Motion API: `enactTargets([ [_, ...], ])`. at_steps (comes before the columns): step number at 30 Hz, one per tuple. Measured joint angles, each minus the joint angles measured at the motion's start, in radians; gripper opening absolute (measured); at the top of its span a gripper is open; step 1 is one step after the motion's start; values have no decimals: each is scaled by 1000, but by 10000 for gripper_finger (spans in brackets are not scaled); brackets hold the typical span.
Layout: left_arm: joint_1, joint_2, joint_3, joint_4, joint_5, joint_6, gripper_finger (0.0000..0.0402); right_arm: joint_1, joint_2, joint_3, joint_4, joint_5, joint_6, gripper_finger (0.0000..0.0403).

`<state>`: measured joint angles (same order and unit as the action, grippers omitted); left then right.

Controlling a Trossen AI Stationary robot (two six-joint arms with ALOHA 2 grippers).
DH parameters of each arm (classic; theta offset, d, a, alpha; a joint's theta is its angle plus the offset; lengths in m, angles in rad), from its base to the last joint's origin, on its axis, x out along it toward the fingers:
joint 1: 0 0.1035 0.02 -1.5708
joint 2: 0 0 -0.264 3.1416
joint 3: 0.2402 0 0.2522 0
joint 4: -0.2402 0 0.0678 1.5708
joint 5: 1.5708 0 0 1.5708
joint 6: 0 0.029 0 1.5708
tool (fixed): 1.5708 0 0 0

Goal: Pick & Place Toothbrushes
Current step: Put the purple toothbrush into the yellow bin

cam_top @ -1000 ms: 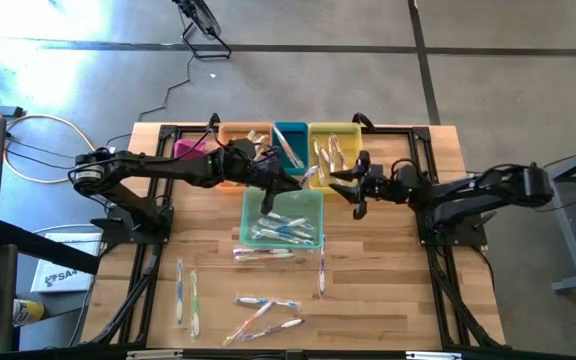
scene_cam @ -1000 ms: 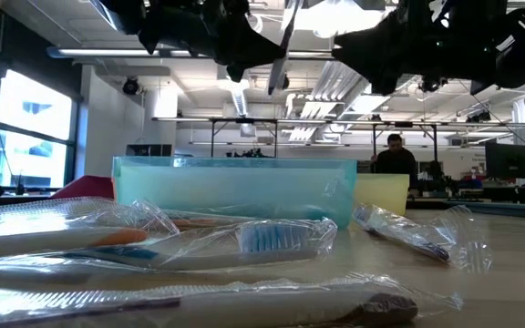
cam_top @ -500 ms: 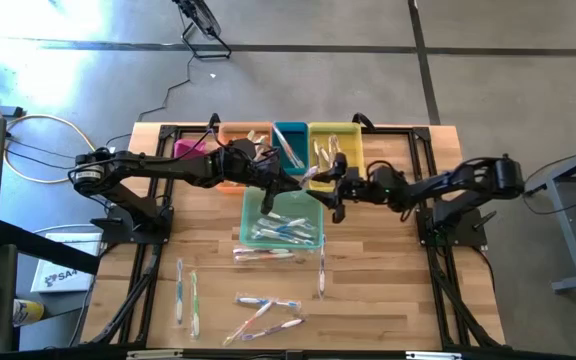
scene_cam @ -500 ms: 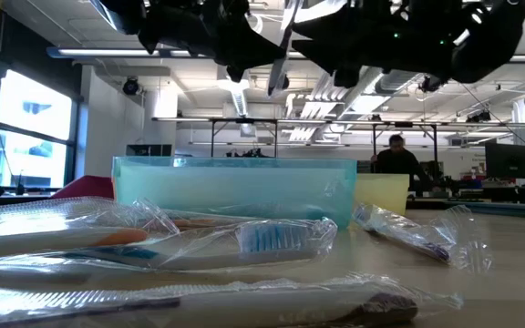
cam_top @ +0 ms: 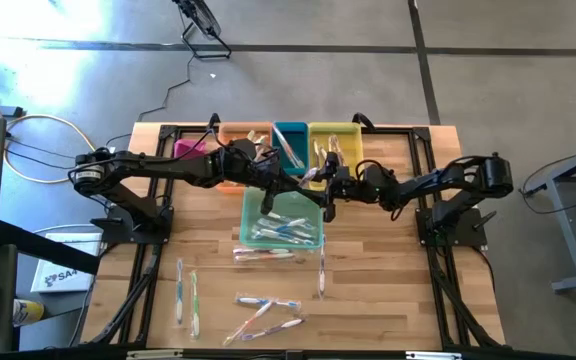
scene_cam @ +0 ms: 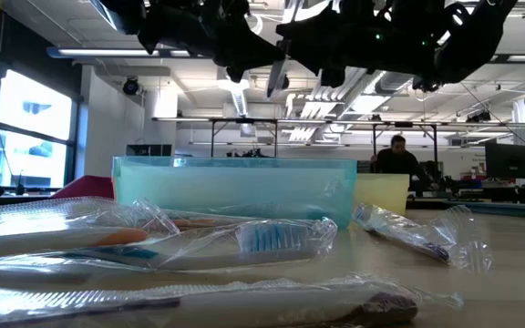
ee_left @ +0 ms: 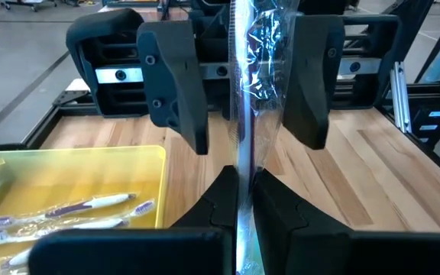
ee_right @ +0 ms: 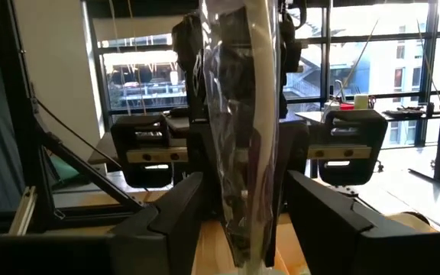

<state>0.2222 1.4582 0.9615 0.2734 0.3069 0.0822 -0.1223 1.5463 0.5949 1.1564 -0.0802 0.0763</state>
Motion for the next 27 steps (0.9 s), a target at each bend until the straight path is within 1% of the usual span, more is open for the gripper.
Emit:
enactTargets([
  [3, 0, 0, 0, -4, 0, 0, 15, 0, 0, 0, 1, 0, -1, 146],
  [10, 0, 0, 0, -7, 0, 0, 15, 0, 0, 0, 0, 0, -2, 56],
  [14, 0, 0, 0, -7, 0, -4, 15, 0, 0, 0, 0, 1, -5, 19],
  [18, 0, 0, 0, -7, 0, -4, 15, 0, 0, 0, 0, 0, -5, 16],
  [20, 0, 0, 0, -7, 0, -3, 22, 3, 0, 0, 0, 3, -5, 17],
  [23, -1, 0, 0, -3, -12, -2, 44, 4, -1, 0, 0, 2, -2, 12],
  [27, -1, 0, 0, -1, -34, 0, 86, 4, -1, 0, 0, 1, 5, 13],
])
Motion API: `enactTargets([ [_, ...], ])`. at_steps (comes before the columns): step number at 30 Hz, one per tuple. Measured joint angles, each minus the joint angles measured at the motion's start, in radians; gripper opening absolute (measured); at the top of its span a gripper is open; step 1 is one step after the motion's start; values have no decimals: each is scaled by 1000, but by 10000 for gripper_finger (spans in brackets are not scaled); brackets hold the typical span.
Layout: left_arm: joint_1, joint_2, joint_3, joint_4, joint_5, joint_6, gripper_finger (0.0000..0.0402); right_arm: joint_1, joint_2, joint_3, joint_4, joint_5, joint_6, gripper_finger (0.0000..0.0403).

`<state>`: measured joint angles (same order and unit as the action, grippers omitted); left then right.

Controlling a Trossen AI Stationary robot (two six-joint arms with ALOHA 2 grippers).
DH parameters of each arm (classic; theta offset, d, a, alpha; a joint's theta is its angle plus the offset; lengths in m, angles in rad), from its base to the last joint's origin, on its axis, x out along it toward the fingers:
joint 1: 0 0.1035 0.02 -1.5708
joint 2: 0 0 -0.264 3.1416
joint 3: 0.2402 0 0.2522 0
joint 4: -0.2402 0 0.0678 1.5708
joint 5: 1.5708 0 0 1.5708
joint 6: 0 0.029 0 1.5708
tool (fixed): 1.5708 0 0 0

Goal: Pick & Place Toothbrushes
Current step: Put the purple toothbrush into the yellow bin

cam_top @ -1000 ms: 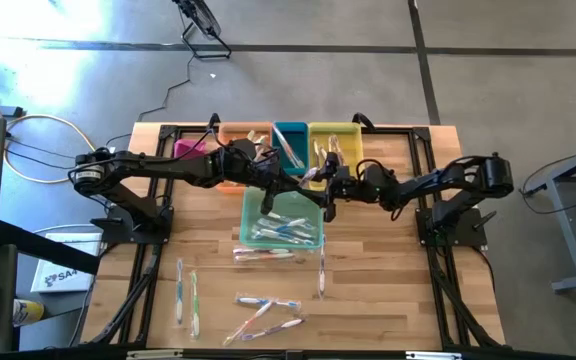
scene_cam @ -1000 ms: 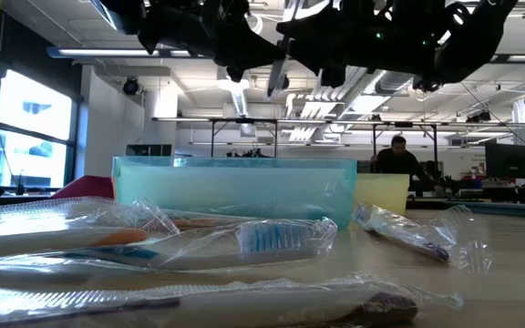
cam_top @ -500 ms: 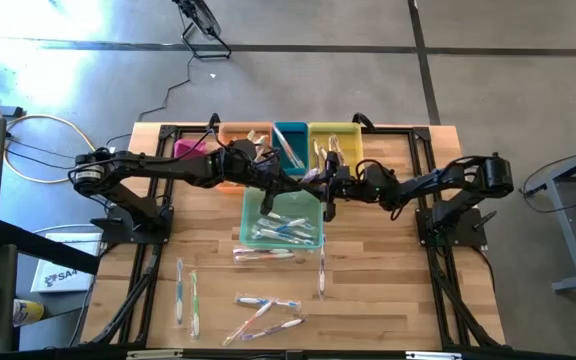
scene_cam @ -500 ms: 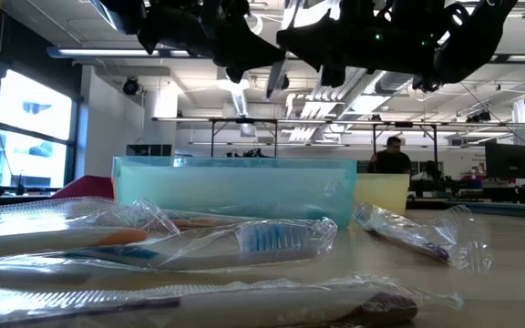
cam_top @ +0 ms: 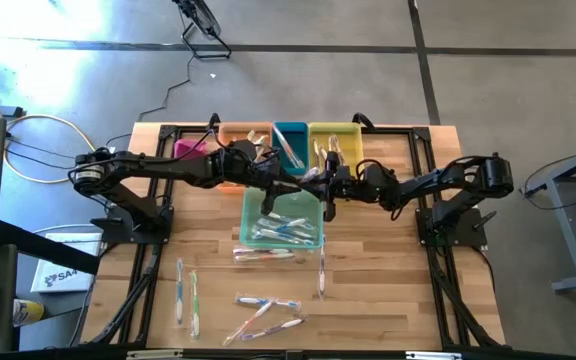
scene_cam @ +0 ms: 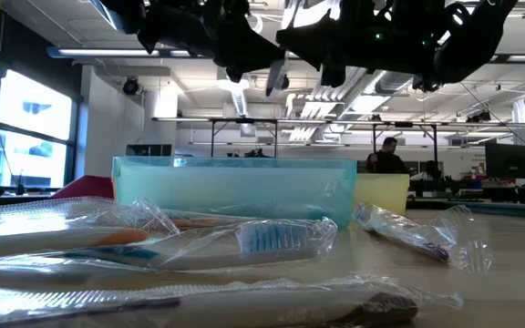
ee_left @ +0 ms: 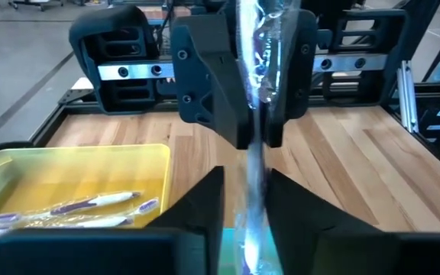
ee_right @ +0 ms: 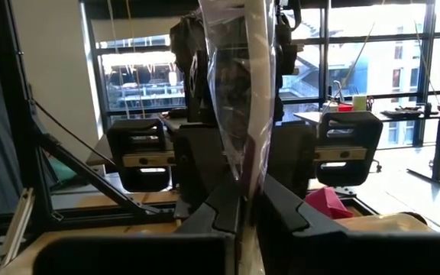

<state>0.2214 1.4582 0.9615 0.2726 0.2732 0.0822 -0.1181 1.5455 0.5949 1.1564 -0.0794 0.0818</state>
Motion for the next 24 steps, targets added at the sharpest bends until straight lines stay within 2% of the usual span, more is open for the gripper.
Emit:
enactTargets([
  [5, 0, 0, 0, -5, -7, 0, 139, 1, 0, 0, -2, -5, 2, 12],
  [9, 1, 0, 0, -5, -7, 0, 162, 1, 0, 0, -1, -5, 2, 12],
  [24, 3, 0, 1, -43, -7, -6, 168, 0, 0, 0, -13, 3, 2, 13],
])
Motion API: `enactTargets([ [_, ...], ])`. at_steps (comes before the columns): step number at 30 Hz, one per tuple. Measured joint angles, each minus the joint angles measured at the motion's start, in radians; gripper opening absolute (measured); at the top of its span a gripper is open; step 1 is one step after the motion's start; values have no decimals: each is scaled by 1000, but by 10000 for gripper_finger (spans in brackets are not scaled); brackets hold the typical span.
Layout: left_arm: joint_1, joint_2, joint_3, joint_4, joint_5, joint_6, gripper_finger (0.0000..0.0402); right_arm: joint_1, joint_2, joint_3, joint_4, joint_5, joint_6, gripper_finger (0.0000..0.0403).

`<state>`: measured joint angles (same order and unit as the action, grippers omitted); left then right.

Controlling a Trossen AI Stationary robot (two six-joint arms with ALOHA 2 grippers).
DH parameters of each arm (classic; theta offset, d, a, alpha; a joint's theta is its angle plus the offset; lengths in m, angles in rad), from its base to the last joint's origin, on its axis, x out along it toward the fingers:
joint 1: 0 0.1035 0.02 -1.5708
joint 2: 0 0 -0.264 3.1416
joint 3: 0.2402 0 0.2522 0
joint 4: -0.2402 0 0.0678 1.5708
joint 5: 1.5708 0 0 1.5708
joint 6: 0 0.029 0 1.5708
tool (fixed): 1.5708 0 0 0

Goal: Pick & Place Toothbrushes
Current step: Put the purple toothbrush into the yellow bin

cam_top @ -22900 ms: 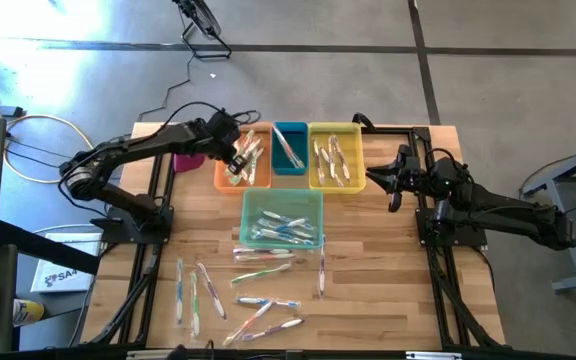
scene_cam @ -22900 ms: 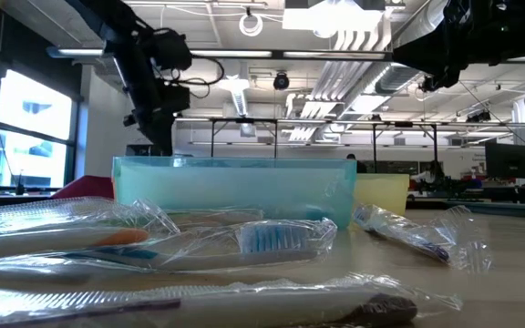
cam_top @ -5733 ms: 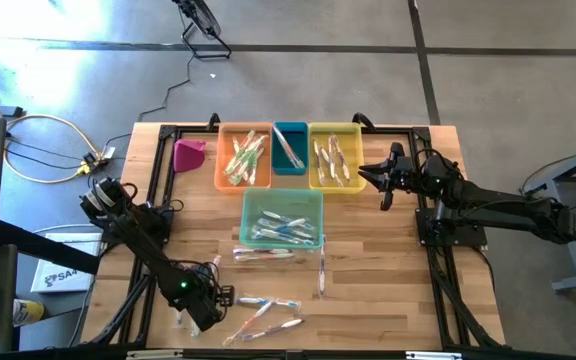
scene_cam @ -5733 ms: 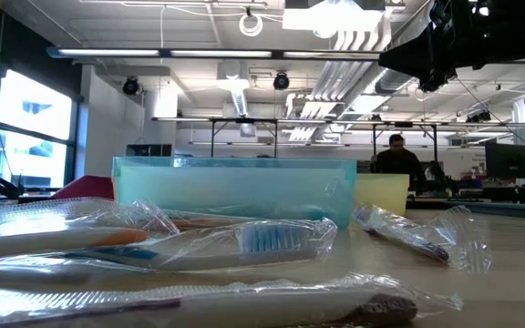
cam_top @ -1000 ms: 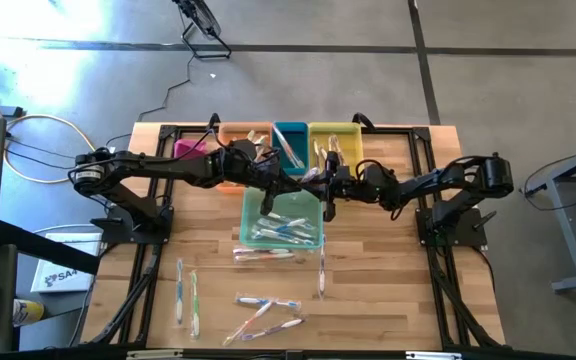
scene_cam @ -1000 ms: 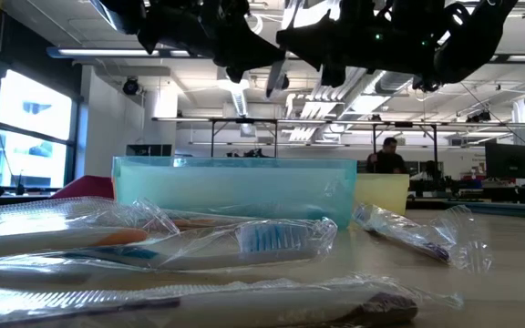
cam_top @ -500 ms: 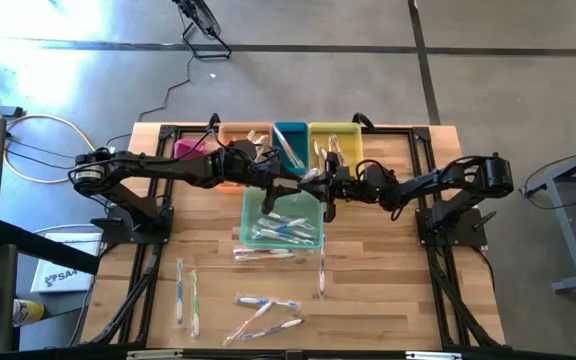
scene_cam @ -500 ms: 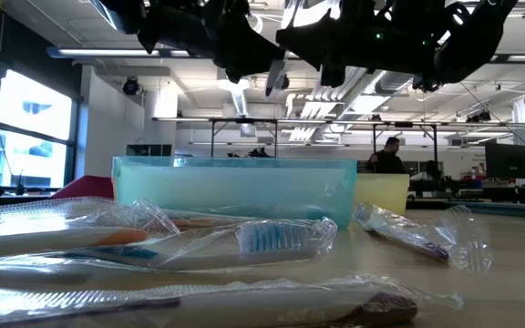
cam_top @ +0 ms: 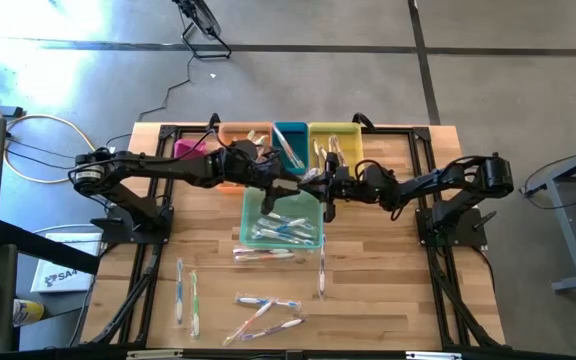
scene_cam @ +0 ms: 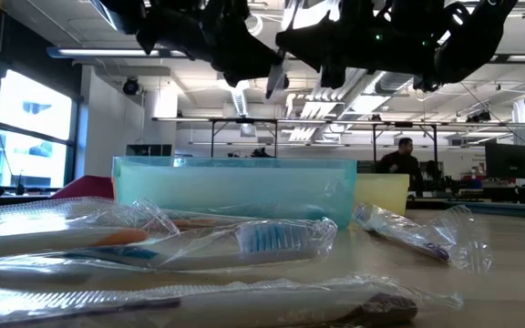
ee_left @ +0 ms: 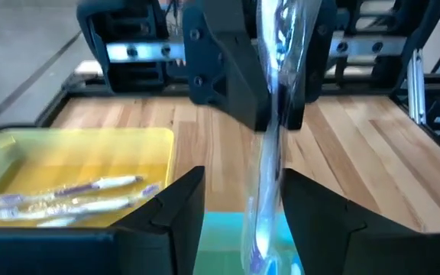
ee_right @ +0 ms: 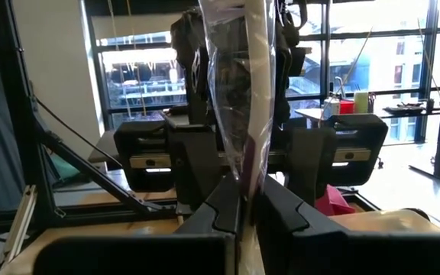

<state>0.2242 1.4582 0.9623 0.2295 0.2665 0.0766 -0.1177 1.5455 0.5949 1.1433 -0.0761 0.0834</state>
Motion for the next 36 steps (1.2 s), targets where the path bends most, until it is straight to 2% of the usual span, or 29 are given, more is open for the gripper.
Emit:
enactTargets([
  [4, 33, -14, 0, -47, 7, -6, 168, 0, 0, 0, -22, 29, 0, 13],
  [8, 70, -82, -39, -80, 23, -5, 168, 0, -1, 0, -47, 52, 3, 13],
  [14, 93, -243, -237, 112, 47, 7, 168, -2, -5, 0, -52, 57, 3, 13],
  [19, 129, -425, -384, 123, 36, 43, 168, -3, -8, 0, -71, 102, 3, 13],
  [28, 198, -769, -502, -78, 27, 86, 168, -22, -46, -1, -150, 184, 69, 13],
  [36, 251, -995, -561, -160, -17, 116, 168, -29, -97, -1, -230, 257, 71, 12],
])
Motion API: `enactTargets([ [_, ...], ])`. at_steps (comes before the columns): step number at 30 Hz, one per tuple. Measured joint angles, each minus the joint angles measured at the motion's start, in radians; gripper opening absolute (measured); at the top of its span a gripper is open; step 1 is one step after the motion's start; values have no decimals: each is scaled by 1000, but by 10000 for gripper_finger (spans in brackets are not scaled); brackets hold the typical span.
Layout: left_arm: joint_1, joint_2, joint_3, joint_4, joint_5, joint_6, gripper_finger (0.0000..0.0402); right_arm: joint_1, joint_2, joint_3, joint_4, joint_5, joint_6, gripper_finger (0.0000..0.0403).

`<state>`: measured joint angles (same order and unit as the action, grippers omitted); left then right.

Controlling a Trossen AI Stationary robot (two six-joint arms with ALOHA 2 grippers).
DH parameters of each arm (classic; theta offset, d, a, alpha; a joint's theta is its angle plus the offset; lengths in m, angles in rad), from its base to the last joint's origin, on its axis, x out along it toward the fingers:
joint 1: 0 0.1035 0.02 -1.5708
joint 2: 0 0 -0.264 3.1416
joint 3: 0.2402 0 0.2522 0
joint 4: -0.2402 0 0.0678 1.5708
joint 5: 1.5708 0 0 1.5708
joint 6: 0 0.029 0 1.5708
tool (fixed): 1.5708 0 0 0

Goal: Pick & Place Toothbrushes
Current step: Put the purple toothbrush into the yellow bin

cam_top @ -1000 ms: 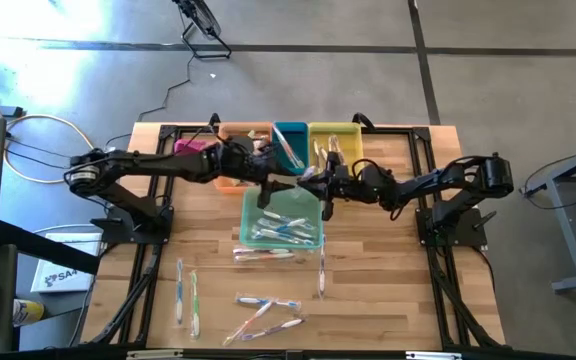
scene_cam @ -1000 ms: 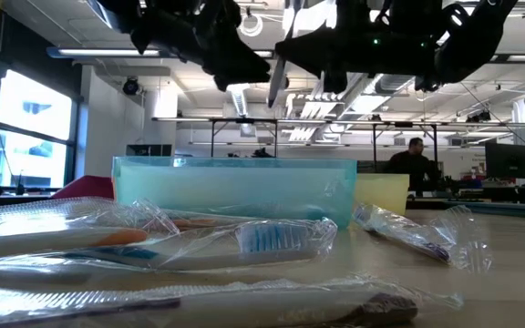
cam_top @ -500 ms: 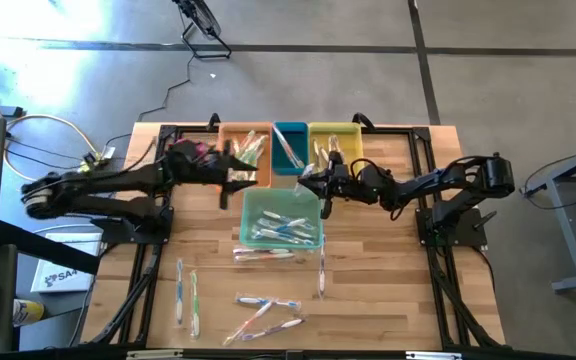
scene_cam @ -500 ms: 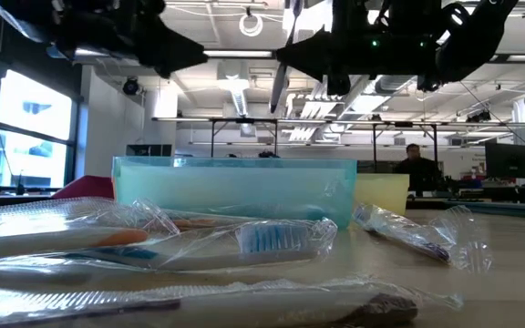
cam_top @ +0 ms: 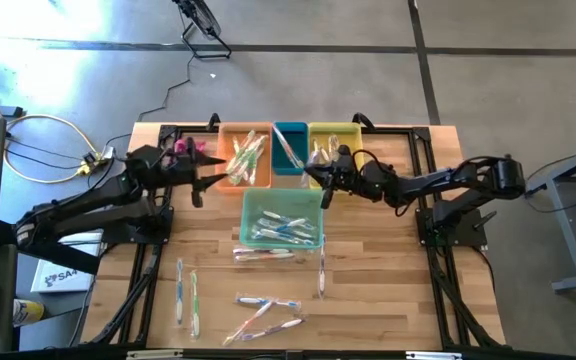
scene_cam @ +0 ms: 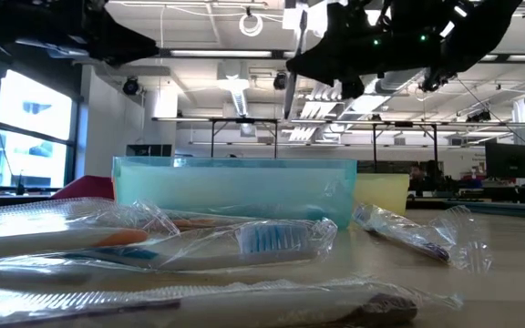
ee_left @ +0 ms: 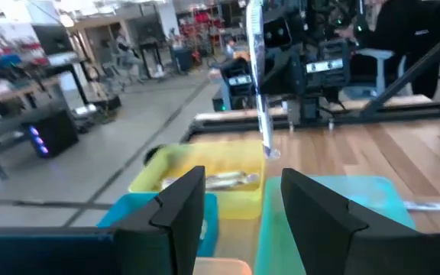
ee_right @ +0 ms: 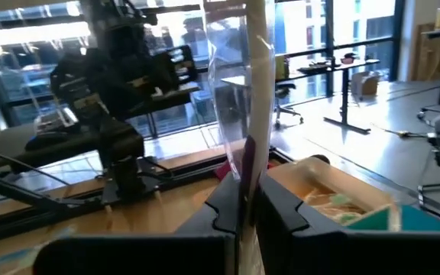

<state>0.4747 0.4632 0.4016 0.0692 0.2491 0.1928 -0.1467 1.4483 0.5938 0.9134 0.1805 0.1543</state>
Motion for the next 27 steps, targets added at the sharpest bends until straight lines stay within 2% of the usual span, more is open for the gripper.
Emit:
enactTargets([
  [7, 3, -71, -8, -28, -4, 54, 168, -18, -59, 7, -112, 160, 35, 12],
  [13, 3, -70, -8, 20, -8, 104, 168, -57, -77, 131, -336, 165, 61, 12],
  [19, 3, -66, -8, 37, -8, 117, 168, -124, -77, 259, -651, 254, 106, 12],
  [27, 3, -65, -8, 37, -8, 117, 168, -264, -65, 278, -802, 255, 183, 13],
])
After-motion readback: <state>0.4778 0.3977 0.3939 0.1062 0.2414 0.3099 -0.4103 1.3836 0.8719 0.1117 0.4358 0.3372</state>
